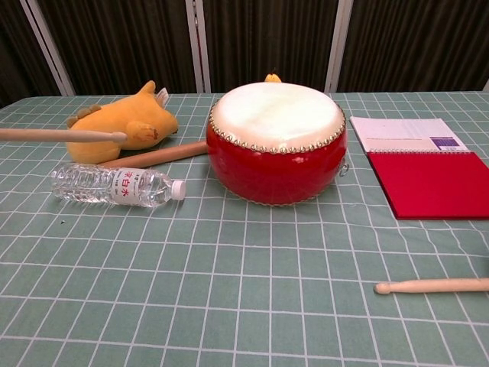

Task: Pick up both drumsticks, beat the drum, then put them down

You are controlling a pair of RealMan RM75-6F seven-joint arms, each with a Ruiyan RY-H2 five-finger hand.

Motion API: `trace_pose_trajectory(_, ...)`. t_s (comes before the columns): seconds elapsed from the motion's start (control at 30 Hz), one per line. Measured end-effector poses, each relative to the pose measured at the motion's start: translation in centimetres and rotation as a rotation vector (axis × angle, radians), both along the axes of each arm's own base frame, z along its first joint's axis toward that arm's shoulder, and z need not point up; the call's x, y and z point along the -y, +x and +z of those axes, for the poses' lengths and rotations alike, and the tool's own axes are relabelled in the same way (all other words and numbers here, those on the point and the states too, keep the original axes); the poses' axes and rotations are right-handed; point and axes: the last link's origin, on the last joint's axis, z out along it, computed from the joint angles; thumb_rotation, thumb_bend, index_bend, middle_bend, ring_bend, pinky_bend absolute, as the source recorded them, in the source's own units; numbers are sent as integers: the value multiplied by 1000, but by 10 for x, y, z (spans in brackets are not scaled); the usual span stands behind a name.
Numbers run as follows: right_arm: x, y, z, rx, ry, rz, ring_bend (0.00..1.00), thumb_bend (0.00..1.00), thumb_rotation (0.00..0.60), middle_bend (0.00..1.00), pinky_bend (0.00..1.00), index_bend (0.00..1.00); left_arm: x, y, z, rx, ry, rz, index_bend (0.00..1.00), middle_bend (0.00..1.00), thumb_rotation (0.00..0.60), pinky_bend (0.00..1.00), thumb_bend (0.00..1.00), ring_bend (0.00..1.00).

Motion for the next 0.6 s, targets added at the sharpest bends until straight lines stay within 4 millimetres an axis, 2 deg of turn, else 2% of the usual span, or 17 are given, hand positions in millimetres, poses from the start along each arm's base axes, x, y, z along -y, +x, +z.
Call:
trace_pose_trajectory(0.17, 1, 16, 21, 63, -36, 19, 1000, 608, 600, 1000, 1000, 1000, 0, 2, 2, 6, 5, -6, 787, 1000, 600, 1000, 513, 1000)
trace_pose_trajectory(0.27, 3, 26, 40, 112, -73, 20, 1000, 625, 600, 1000, 1000, 1000, 0, 4, 3, 10, 7, -10, 796, 1000, 600, 1000, 527, 1000)
trace_pose_trajectory(0.47, 20, 42, 88, 208, -202, 16, 1000, 633, 600, 1000, 1000, 1000, -10, 16, 10, -1, 21, -50, 803, 1000, 600, 1000, 529, 1000)
trace_pose_trajectory(0.6, 38, 52, 122, 256, -294, 4, 1000, 633, 600, 1000, 1000, 1000, -26, 27, 16, -21, 43, -82, 803, 1000, 600, 1000, 529, 1000)
